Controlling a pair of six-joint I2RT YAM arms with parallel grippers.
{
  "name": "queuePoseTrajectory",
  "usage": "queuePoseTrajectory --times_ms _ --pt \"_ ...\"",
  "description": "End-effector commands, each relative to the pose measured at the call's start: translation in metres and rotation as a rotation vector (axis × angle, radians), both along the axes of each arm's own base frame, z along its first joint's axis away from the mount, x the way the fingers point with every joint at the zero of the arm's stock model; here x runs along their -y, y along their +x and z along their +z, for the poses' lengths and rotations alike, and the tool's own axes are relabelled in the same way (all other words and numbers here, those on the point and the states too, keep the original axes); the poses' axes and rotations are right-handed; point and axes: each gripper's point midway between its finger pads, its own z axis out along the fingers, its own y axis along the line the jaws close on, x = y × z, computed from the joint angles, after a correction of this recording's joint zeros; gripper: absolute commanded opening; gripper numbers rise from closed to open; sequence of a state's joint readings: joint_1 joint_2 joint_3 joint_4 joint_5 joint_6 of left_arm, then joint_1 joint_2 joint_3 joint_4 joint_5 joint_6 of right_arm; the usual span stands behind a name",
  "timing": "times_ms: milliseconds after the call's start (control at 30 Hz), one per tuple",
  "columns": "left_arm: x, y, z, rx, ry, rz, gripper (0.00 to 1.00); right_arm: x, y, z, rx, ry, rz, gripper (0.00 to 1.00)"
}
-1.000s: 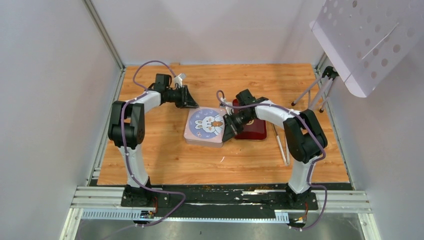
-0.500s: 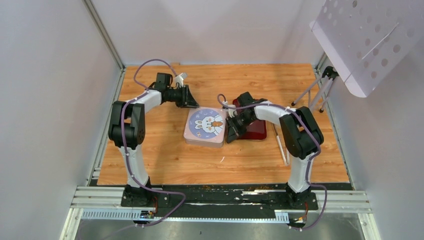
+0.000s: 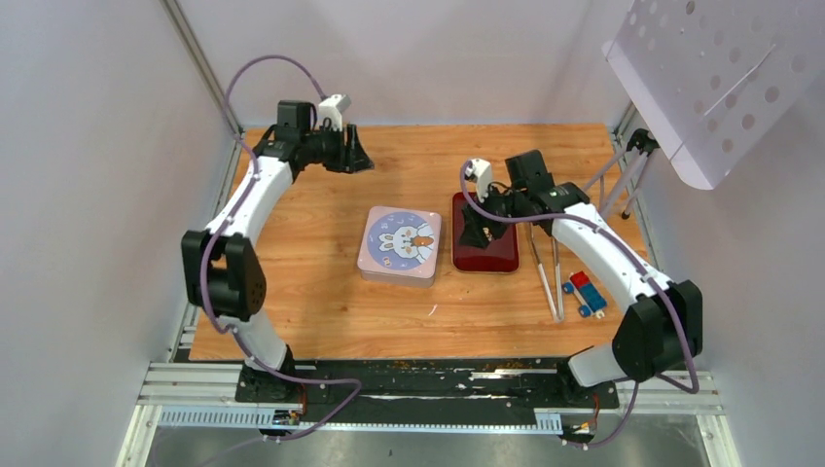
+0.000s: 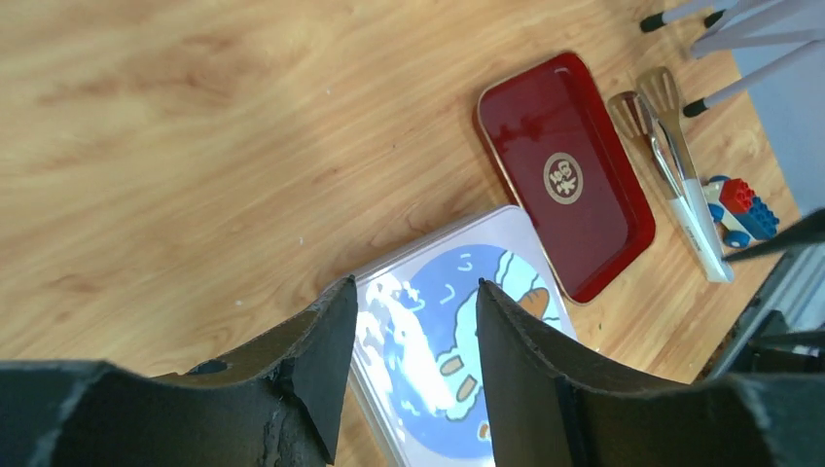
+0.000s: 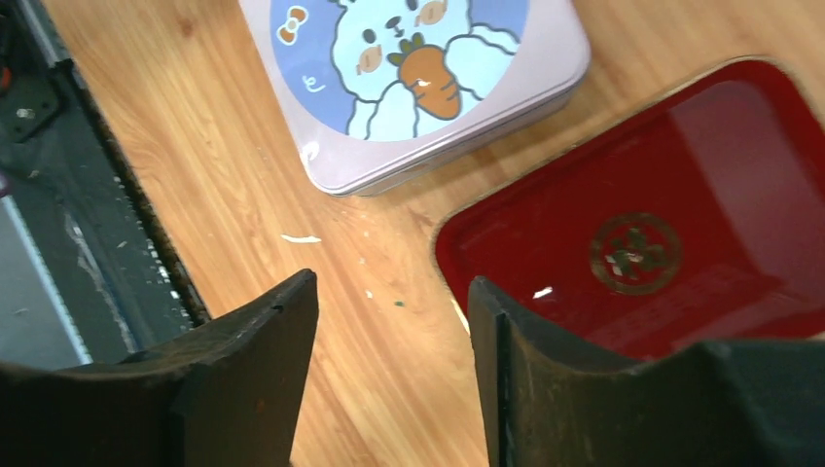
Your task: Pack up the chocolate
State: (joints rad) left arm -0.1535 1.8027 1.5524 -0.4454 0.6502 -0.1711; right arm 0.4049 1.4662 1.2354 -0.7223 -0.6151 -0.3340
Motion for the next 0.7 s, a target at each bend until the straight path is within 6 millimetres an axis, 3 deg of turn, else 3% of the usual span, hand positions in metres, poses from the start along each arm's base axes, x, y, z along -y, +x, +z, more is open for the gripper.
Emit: queuePoseTrajectory --times_ms 0,100,167,233,333,433,533,667 --pt "-0.027 -0.026 0.056 0.187 0.144 0.008 0.59 0.027 0.02 0.024 0.185 -0.044 -0.058 0.62" --pt "-0.048 -0.046 0.056 0.225 0.246 0.05 0.67 0.048 0.036 0.033 0.215 -0.057 -0.178 0.76" --pt "-0.061 -0.059 0.054 0.239 0.295 0.09 0.98 0.062 0.047 0.037 0.224 -0.067 -0.26 0.87" --pt "-0.071 -0.07 0.057 0.262 0.329 0.128 1.0 0.081 0.062 0.042 0.238 -0.097 -0.411 0.96" --pt "-0.095 -0.078 0.056 0.281 0.388 0.255 1.0 0.104 0.076 0.051 0.278 -0.146 -0.575 1.0" --pt "-0.111 -0.085 0.048 0.288 0.417 0.357 1.0 0.113 0.077 0.059 0.291 -0.171 -0.624 1.0" --pt "-0.112 -0.088 0.039 0.264 0.4 0.382 1.0 0.118 0.079 0.065 0.284 -0.192 -0.658 1.0" --pt "-0.112 -0.091 0.038 0.279 0.404 0.371 1.0 0.119 0.087 0.088 0.337 -0.15 -0.699 1.0"
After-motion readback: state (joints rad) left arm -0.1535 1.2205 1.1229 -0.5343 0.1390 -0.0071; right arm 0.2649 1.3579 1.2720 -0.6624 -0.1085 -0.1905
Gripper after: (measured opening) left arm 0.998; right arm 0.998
